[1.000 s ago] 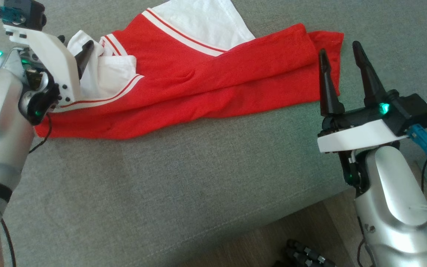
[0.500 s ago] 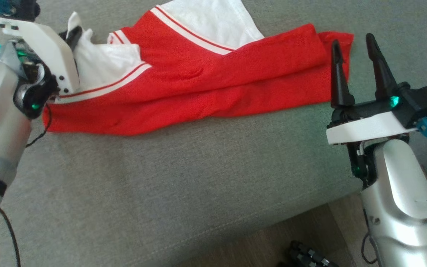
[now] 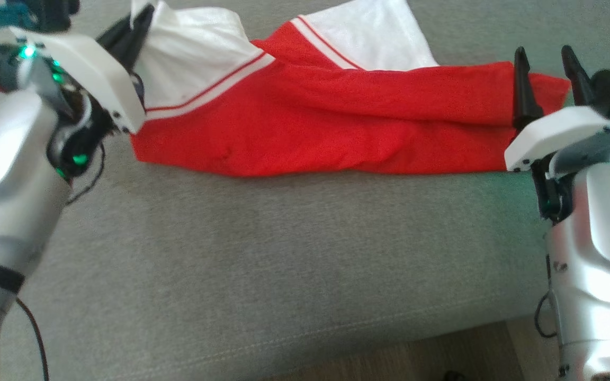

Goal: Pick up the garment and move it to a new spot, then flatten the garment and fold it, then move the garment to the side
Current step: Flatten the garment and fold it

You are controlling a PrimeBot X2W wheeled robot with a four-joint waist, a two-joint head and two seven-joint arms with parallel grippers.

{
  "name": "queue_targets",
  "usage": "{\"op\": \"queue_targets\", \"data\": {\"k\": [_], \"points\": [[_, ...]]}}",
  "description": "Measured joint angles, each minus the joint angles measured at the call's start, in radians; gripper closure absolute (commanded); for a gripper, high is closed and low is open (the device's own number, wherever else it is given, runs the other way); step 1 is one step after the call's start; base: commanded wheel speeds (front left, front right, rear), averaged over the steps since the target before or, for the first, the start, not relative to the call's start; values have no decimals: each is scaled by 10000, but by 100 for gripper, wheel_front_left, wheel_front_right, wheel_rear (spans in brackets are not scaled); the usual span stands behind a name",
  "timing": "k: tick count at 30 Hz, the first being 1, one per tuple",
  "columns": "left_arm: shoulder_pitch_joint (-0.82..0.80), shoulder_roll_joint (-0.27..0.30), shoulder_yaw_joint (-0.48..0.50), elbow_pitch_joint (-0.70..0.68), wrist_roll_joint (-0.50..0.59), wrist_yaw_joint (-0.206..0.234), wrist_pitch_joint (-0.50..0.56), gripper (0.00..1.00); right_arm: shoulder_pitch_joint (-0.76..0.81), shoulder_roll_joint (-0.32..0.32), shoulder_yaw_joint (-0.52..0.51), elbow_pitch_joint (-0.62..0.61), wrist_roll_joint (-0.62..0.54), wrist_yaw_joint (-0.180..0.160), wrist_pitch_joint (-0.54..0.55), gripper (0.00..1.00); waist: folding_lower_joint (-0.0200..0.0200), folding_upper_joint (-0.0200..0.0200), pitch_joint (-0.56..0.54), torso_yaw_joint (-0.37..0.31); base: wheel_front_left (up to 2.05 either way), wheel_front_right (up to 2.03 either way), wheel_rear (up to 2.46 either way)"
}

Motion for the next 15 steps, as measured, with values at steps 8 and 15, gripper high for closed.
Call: {"op": "queue_targets", "data": {"k": [8, 15], "points": [[616, 17, -186, -688, -54, 15, -278, 100, -585, 2, -637, 1289, -351, 0, 1407, 0, 0, 0, -36, 502, 0, 0, 0], [619, 25, -219, -986, -56, 56, -259, 100, -1028, -2, -995, 2002, -621, 0, 1561, 0, 0, 0, 125, 521, 0, 0, 0]]}}
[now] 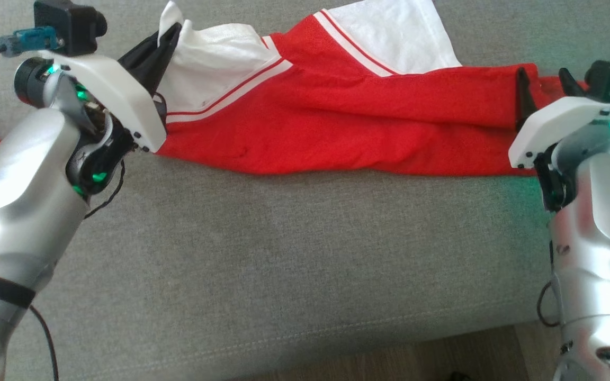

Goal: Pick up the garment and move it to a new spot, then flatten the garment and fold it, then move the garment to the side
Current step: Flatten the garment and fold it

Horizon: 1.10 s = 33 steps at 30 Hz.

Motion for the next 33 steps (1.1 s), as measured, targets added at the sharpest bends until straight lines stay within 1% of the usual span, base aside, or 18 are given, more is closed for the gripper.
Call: {"op": "queue_targets", "data": {"k": [7, 21, 22, 23, 24, 28, 33], "points": [[-2, 88, -4, -198, 0, 50, 109, 100, -422, 0, -128, 754, -314, 0, -27, 0, 0, 0, 146, -35, 0, 0, 0], [-5, 199, -65, -407, -2, 105, 217, 100, -1053, -2, -67, 2069, -378, 0, -780, 0, 0, 0, 268, -7, 0, 0, 0], [-5, 201, -71, -422, -2, 107, 217, 100, -1095, -6, -36, 2157, -376, 0, -830, 18, 0, 0, 267, -1, 0, 0, 0], [-5, 201, -79, -441, -2, 115, 217, 100, -1134, -10, 4, 2234, -376, 0, -880, 75, 0, 0, 267, 4, 0, 0, 0], [-5, 201, -84, -449, -2, 136, 219, 100, -1160, -19, 88, 2299, -376, 0, -930, 100, 0, 0, 265, 10, 0, 0, 0], [-5, 201, -107, -451, -6, 151, 219, 100, -1238, -90, 305, 2600, -374, 0, -1360, 100, 0, 0, 221, 26, 0, 0, 0], [19, 199, -105, -431, -105, 226, 115, 100, -1300, -205, 552, 2694, -374, 0, -2059, 100, 0, 0, 13, 38, 0, 0, 0]]}}
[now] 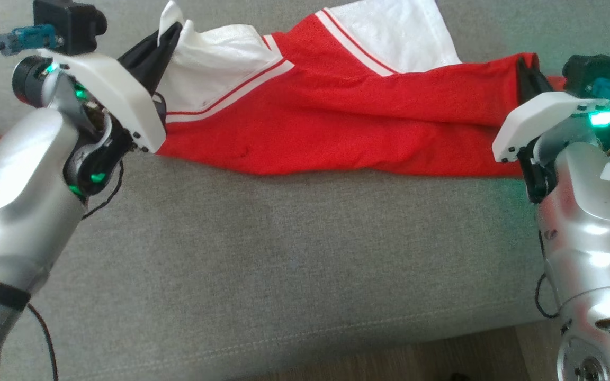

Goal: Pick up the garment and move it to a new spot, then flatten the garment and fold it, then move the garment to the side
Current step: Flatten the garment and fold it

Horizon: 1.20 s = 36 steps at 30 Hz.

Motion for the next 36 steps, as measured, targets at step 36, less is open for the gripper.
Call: {"op": "queue_targets", "data": {"k": [36], "points": [[1895, 1499, 2351, -6853, -236, 4115, -1193, 100, 1836, -2755, 1156, -9463, 3187, 0, 1847, 100, -1, 1, -4695, 1014, 0, 0, 0]]}}
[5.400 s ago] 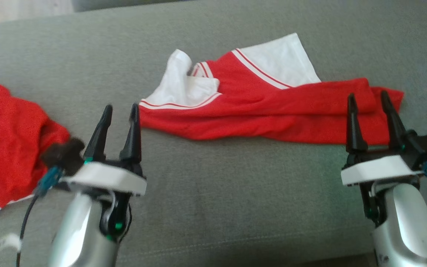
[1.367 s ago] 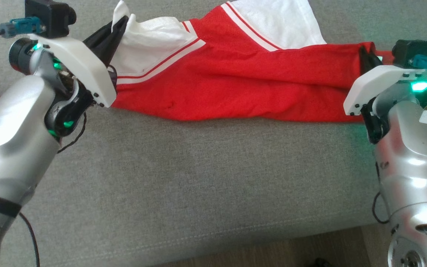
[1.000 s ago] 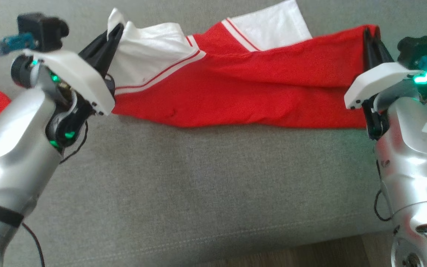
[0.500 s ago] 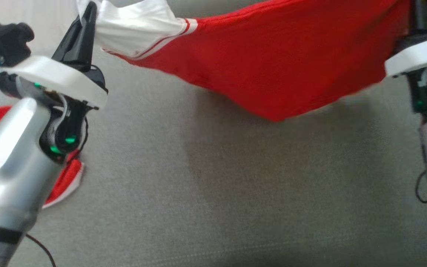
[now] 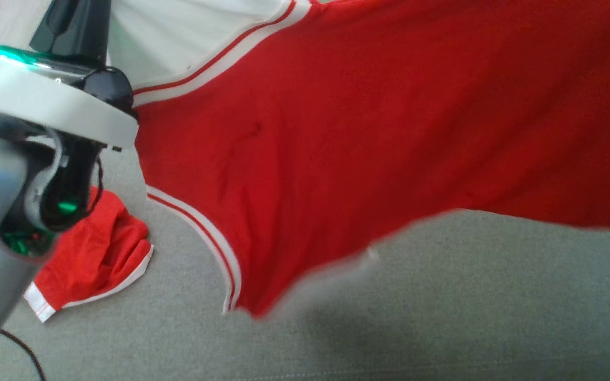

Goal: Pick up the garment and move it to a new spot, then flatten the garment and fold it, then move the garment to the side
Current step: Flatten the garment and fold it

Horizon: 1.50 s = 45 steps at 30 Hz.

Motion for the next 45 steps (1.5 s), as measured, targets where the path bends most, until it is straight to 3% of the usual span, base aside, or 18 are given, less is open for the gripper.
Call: {"op": "queue_targets", "data": {"k": [6, 10, 13, 17, 20, 27, 31, 34, 40, 45], "points": [[-920, 485, -84, -282, 224, 50, 984, 100, -58, -31, -374, -844, -299, 0, 1292, 100, 0, 0, 410, 43, 0, 0, 0], [-1991, 491, -330, 598, 374, -476, 1513, 100, -944, -48, 140, -337, -407, 0, 1632, 100, 0, 0, 1005, 12, 0, 0, 0], [-3191, 418, -353, 1680, 656, -997, 1643, 100, -2542, 79, 376, 600, -422, 0, 1590, 100, 0, 0, 1734, -33, 0, 0, 0], [-5265, -61, -244, 3563, 1062, -1693, 1411, 100, -5138, 460, 650, 2474, -807, 0, 671, 100, 0, 0, 2905, -103, 0, 0, 0], [-6657, -815, 157, 5035, 1151, -2109, 441, 100, -6771, 725, 533, 3917, -1202, 0, -345, 100, 2, -1, 3772, -132, 0, 0, 0], [-8102, -1848, 297, 7407, 1833, -2945, -1087, 100, -8586, 848, -190, 6462, -2406, 2, -2709, 100, 5, -1, 5041, 1, 0, 0, 0], [-8081, -2211, 4, 7856, 2222, -3453, -1200, 100, -8586, 1026, -468, 7856, -2217, 2, -3145, 100, 1, -1, 5138, 260, 0, 0, 0], [-7692, -2314, -171, 8096, 2313, -3720, -1271, 100, -8276, 1269, -370, 8759, -1356, 2, -3131, 100, 2, -1, 5117, 366, 0, 0, 0], [-5035, -2422, -696, 8460, 2387, -4040, -1269, 100, -6400, 1413, 324, 9990, 119, 2, -2980, 100, 1, -1, 4730, 374, 0, 0, 0], [-3107, -2326, -1035, 8408, 2573, -4157, -1267, 100, -4618, 1448, 1515, 10324, 1208, 2, -2247, 100, 1, -1, 4182, 317, 0, 0, 0]]}}
